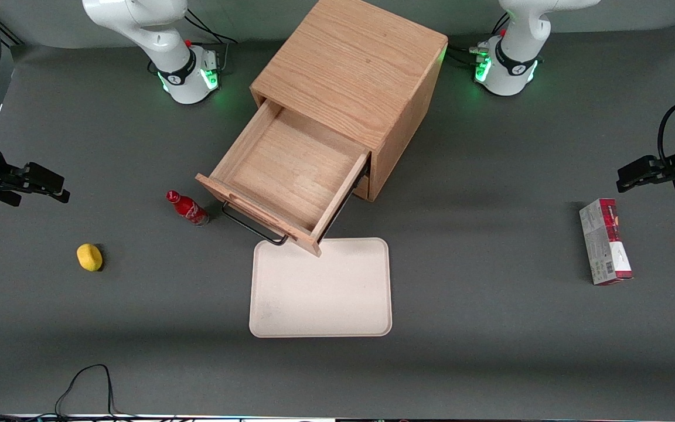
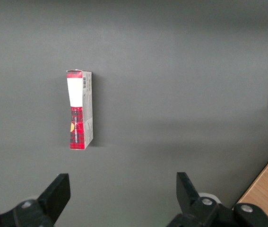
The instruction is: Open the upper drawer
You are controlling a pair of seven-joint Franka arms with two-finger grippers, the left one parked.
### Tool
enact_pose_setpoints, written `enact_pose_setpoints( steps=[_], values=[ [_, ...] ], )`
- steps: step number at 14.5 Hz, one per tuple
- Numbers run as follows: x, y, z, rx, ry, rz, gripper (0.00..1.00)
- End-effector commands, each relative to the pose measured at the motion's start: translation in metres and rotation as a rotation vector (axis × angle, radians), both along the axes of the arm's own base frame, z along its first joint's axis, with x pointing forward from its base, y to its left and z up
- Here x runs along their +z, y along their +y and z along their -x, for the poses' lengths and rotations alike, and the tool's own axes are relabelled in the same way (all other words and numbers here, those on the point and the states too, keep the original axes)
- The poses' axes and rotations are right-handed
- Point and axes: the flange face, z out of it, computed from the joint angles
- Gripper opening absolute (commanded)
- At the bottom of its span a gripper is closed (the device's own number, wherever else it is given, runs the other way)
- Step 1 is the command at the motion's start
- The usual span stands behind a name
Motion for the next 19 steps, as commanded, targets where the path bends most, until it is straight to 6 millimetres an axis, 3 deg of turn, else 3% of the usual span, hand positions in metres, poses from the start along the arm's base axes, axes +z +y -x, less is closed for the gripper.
enact_pose_setpoints(
  steps=[1,19],
  values=[
    [0.005,0.006,0.006,-0.010,-0.014,0.023,1.00],
    [0.002,-0.006,0.007,-0.033,0.026,0.024,1.00]
  ],
)
